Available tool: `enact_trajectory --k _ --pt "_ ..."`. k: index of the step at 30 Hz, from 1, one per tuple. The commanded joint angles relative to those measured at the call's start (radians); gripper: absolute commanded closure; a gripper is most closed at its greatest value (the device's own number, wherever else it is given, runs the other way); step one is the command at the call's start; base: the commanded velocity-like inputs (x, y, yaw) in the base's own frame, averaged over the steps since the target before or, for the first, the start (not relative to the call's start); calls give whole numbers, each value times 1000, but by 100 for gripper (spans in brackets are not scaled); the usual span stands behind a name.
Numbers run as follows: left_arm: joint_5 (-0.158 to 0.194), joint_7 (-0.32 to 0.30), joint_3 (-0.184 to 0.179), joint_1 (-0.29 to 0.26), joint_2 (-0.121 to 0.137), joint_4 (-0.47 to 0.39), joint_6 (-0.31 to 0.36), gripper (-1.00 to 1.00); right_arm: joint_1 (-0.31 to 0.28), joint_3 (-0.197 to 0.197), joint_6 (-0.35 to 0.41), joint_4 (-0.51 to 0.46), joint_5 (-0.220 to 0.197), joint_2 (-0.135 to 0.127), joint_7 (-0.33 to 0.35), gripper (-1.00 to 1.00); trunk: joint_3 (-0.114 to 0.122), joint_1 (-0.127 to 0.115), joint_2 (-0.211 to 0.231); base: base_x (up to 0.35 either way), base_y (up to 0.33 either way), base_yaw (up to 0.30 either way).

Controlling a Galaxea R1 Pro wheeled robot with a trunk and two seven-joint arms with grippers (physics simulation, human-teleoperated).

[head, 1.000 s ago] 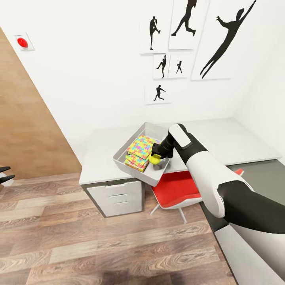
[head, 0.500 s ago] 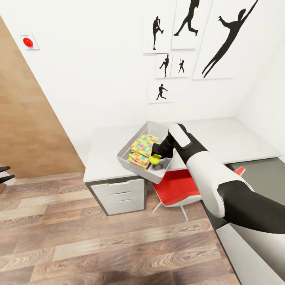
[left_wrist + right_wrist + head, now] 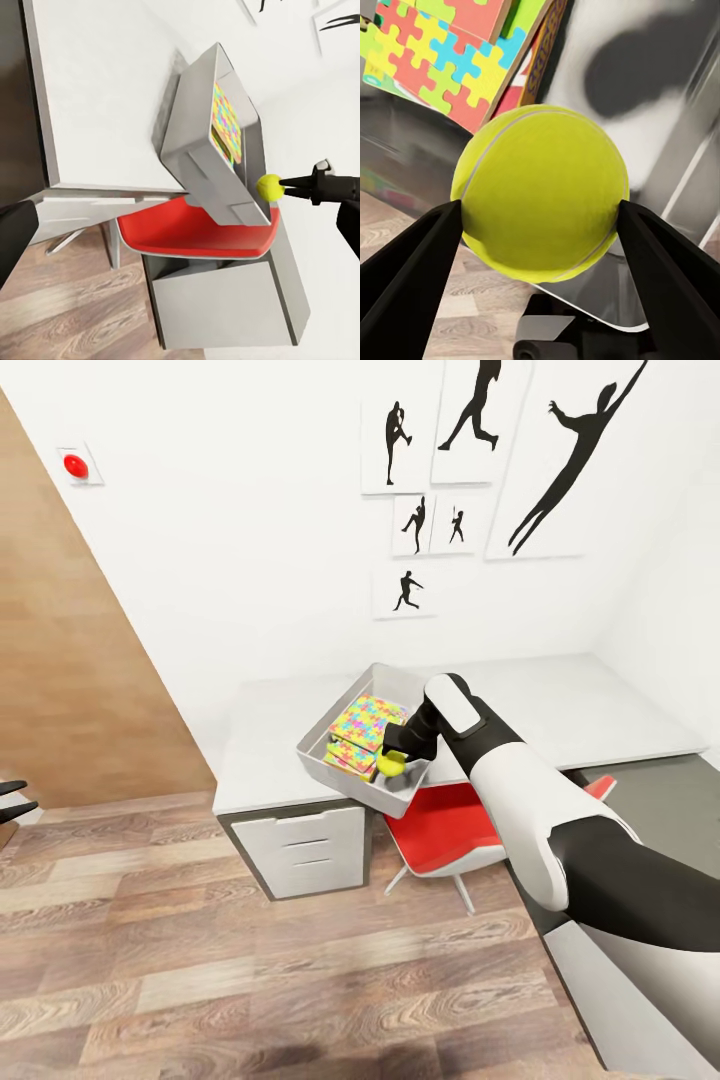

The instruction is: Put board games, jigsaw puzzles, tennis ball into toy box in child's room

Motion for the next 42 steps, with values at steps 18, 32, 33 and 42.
enact_trajectory --k 18,32,33,42 --pt "5 -5 -8 -2 1 0 11 -100 -1 6 1 18 -9 0 -9 100 -2 1 -2 -1 0 0" --pt "5 -5 -8 -2 1 0 11 -100 -1 10 1 18 -6 0 -9 -100 -2 1 -2 0 0 0" --pt "5 -5 -8 -2 1 0 11 -100 -1 16 1 18 -6 0 -9 -100 -2 1 -2 0 0 0" --pt "5 -5 -7 -2 1 0 11 -100 -1 137 1 18 -6 0 -3 -100 -2 1 -2 0 0 0"
